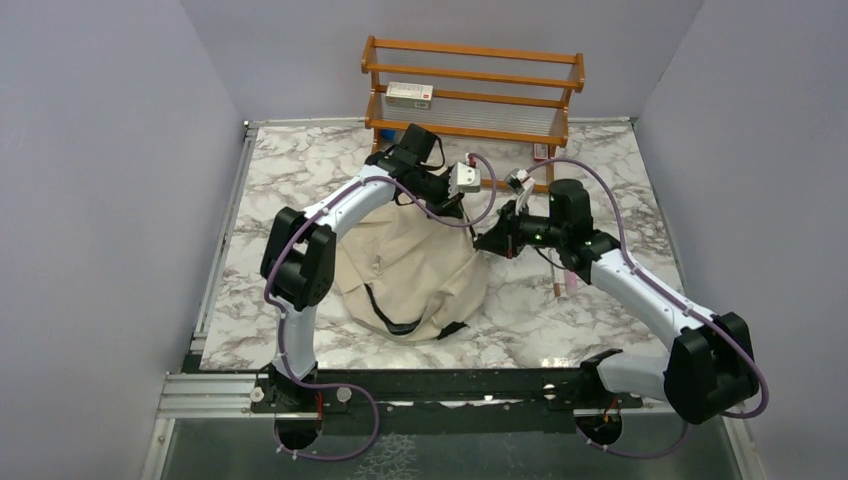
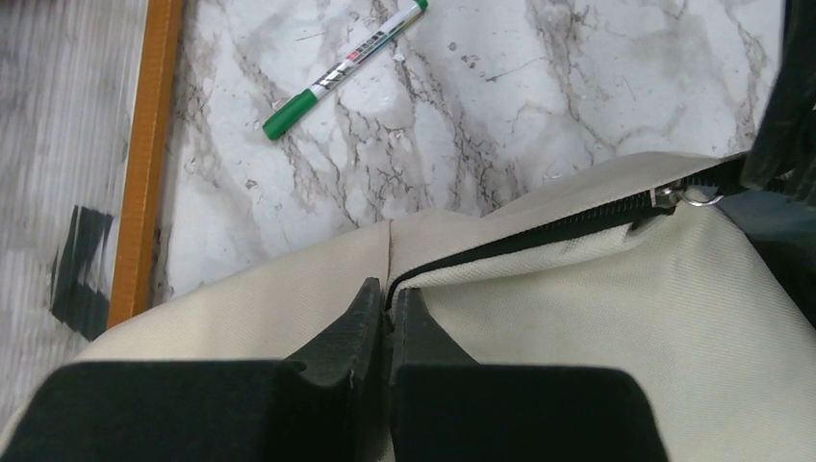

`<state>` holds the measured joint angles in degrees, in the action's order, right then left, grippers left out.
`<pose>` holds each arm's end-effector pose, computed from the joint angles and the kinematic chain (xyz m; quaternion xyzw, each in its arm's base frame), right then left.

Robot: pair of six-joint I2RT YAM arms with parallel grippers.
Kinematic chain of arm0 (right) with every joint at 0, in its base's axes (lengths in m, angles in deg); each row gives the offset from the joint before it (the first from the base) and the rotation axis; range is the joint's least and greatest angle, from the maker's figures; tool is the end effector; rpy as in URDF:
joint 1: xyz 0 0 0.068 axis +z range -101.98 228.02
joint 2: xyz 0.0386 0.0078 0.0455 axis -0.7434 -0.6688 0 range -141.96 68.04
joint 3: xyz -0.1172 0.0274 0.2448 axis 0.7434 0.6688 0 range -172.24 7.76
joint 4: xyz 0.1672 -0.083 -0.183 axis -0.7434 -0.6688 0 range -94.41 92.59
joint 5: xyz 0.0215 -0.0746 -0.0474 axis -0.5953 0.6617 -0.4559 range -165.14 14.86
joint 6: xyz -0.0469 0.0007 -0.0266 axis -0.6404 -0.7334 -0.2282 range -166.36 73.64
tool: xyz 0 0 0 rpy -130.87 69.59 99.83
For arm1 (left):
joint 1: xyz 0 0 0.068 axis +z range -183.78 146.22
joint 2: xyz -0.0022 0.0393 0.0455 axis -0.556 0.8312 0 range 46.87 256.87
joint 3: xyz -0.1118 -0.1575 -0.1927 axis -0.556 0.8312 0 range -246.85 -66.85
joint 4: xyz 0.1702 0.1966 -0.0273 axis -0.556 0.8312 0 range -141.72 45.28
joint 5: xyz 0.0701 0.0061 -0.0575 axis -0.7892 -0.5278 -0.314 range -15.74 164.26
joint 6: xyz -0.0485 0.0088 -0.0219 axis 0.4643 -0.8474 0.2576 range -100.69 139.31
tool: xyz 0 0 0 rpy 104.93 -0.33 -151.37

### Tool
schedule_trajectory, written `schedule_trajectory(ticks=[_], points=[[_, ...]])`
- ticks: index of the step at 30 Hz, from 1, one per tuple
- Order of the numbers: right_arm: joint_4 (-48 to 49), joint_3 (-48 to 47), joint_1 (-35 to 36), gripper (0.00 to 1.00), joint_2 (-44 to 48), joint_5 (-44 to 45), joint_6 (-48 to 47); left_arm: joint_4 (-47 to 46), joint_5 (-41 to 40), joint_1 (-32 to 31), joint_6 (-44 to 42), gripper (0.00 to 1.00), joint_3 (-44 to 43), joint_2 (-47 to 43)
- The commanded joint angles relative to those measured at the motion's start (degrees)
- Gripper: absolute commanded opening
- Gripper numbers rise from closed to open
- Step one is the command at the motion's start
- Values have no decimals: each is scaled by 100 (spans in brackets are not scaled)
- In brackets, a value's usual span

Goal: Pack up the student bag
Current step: Zip the student bag at the center of the board.

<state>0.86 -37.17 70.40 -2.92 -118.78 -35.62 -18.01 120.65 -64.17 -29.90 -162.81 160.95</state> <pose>0.2390 0.1250 0.2630 -0.2716 0.7712 0.4417 0.3692 0.3666 -0.2449 0.2580 0.6550 0.5849 -0.3181 0.3573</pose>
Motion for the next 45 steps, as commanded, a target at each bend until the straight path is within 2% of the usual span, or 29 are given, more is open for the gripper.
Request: schedule_trajectory(ticks=[1, 8, 11, 15, 23, 29, 33, 37, 42, 45], points=[[-896, 5, 145, 1, 551, -261, 329, -1095, -1640, 473, 266, 0, -174, 20], [-1170, -285, 113, 0, 668, 2383, 1127, -1091, -1546, 569, 496, 0, 366, -507], [-1116, -582, 40, 0, 341, 2838, 1273, -994, -1615, 569, 646, 0, 574, -775], [-961, -1112, -184, 0, -375, 2896, 1214, -790, -1592, 569, 1079, 0, 744, -1046], [-546, -2184, -839, 0, -1751, 2190, 978, -441, -1058, 302, 2233, 0, 1407, -1517], [-571, -2936, -927, 1, -2478, 1297, 435, -337, -843, -106, 2771, 0, 1906, -1758], [-471, -3073, -927, 0, -2659, 571, 216, -335, -1105, -126, 2832, 0, 1848, -1720], [-353, -2927, -927, 0, -2614, -180, 147, -338, -1663, -22, 2580, 20, 1480, -1389], [-144, -2496, -919, 1, -2386, -839, 117, -437, -1526, 172, 2331, 29, 883, -973], [-68, -2273, -919, 1, -2272, -1017, 83, -894, -1180, 183, 2107, 33, 976, -1069]])
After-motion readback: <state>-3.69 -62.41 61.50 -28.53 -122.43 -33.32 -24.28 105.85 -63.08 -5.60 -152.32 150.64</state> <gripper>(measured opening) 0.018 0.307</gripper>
